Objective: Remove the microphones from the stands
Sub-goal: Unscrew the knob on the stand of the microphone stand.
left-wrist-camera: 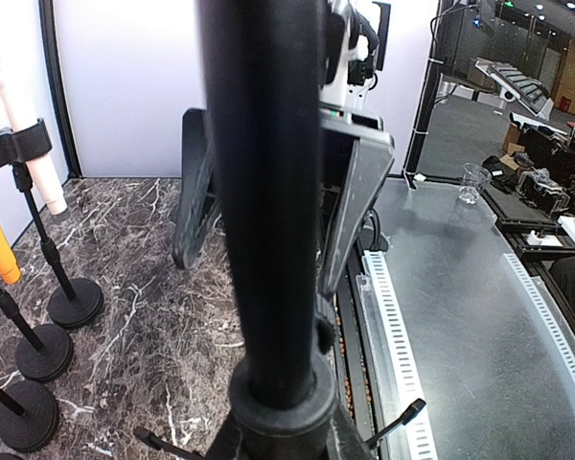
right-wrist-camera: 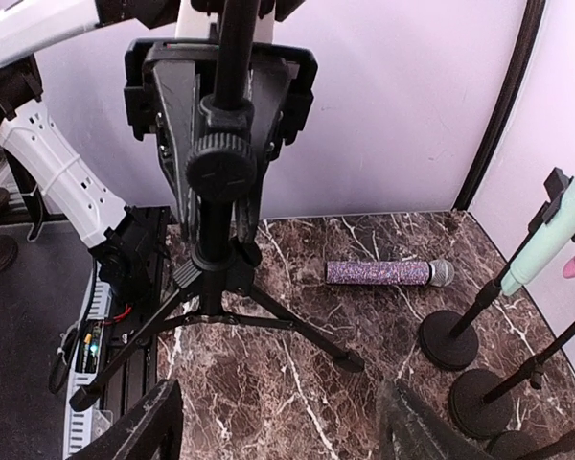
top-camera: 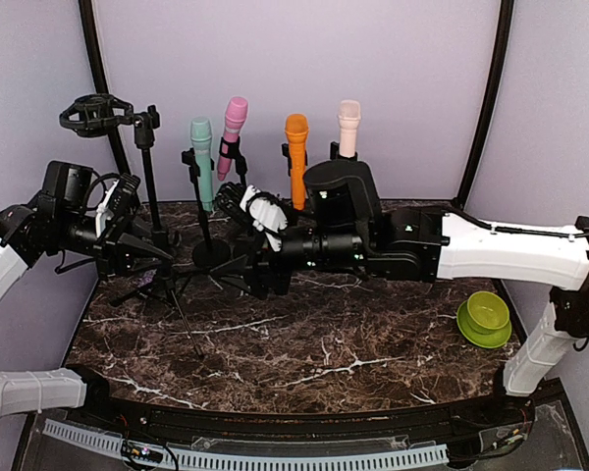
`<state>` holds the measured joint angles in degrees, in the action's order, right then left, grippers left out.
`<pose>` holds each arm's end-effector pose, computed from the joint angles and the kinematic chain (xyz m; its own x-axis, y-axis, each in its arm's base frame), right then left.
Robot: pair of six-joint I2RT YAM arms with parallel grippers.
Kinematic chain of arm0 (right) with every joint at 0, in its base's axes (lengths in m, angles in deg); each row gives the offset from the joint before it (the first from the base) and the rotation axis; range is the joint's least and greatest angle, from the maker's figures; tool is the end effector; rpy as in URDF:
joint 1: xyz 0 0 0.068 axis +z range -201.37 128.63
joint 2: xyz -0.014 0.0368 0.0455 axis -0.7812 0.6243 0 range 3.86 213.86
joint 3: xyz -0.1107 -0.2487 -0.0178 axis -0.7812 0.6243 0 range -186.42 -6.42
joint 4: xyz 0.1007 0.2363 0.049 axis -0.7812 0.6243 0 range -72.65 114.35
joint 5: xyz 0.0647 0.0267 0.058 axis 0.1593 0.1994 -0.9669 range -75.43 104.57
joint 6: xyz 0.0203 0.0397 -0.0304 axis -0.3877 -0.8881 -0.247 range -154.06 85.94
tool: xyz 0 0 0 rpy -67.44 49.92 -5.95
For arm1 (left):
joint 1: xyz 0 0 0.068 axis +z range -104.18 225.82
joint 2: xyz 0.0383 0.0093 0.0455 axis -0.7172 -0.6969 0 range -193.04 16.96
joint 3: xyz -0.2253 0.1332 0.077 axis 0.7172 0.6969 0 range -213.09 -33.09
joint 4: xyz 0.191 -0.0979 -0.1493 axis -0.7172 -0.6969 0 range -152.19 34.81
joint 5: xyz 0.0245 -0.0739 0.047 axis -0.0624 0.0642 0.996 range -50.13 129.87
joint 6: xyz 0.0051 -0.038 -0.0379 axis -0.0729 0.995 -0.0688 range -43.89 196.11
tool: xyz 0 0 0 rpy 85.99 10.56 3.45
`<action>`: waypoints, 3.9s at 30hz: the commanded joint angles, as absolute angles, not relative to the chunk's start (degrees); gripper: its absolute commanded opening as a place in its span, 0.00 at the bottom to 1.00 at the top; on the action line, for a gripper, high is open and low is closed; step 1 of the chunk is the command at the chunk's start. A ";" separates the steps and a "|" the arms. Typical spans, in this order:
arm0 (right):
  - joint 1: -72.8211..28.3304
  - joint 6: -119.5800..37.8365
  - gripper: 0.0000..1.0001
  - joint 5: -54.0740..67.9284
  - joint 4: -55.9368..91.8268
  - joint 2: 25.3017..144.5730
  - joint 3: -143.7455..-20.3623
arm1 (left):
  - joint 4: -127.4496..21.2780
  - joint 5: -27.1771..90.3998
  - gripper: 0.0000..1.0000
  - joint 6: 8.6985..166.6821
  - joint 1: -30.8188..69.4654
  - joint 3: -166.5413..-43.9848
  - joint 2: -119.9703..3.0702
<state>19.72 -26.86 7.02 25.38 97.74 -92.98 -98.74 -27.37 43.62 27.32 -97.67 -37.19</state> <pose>0.1232 0.3742 0.3761 0.0374 -0.2737 -0.9611 -0.9819 0.1685 -0.0862 0.1498 -0.0847 0.3829 0.0223 0.2115 -0.9771 0.9996 0.0095 0.0249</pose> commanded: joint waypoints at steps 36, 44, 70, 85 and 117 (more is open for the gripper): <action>17.14 -50.08 0.00 -10.96 -1.29 115.22 -111.39 | -102.66 -27.70 0.00 37.21 27.50 -99.01 -37.29; 17.11 -51.61 0.00 -6.81 -9.71 111.86 -106.29 | -96.21 -25.78 0.70 45.43 27.52 -94.05 -32.90; 19.86 -48.75 0.00 -5.64 -20.14 106.82 -97.91 | -73.78 -31.65 0.34 73.10 27.47 -79.39 -25.84; 20.08 -48.27 0.46 -3.71 -17.40 106.42 -95.94 | -74.40 -35.88 0.00 71.73 27.52 -80.56 -28.26; 20.43 -30.56 0.47 -3.52 17.81 103.39 -100.09 | -90.61 -32.27 0.00 47.68 27.53 -88.40 -32.44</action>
<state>19.87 -32.52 -0.63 16.92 102.40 -96.39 -88.49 -30.50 52.06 27.50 -85.78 -32.50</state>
